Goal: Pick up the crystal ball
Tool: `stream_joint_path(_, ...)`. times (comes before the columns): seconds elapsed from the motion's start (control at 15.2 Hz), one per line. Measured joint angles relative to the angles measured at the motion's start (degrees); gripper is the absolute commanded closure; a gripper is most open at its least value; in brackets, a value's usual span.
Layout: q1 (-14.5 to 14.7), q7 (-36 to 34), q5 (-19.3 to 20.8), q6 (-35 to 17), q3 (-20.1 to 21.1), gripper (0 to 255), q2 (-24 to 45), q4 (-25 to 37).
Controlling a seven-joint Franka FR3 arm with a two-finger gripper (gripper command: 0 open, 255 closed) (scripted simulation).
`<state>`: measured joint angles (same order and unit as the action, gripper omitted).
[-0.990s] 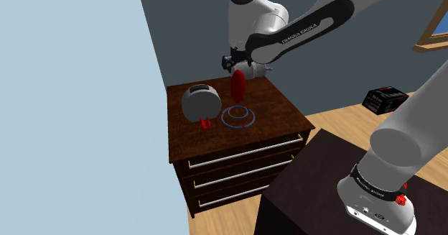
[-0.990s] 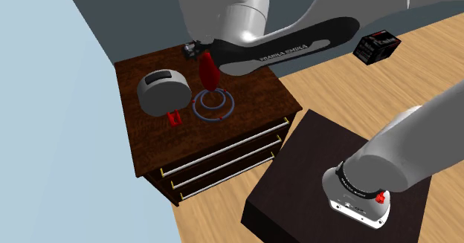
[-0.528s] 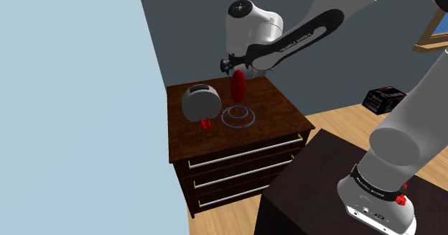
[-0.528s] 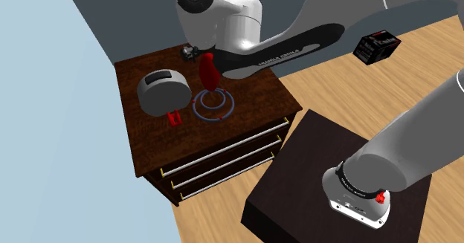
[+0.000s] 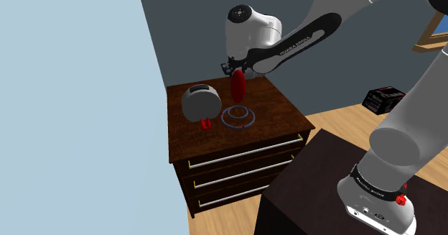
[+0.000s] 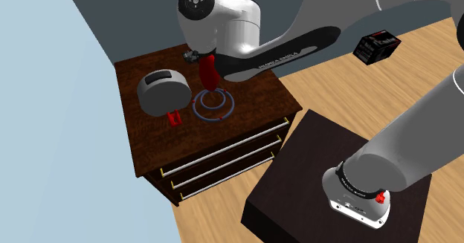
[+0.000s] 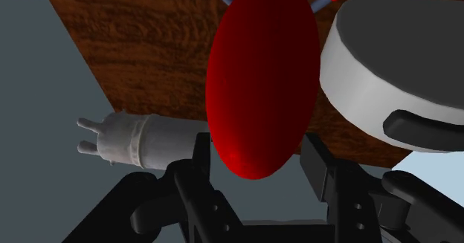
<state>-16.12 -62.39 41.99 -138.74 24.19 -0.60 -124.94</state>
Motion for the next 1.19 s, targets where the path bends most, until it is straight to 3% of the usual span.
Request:
stream_joint_path(0.46,0.05,0.76,-0.76,0.60,0.03,255,-0.31,0.37)
stream_joint_path(1.19,0.53,7.85,-7.38,6.01,-0.12,255,-4.35,3.98)
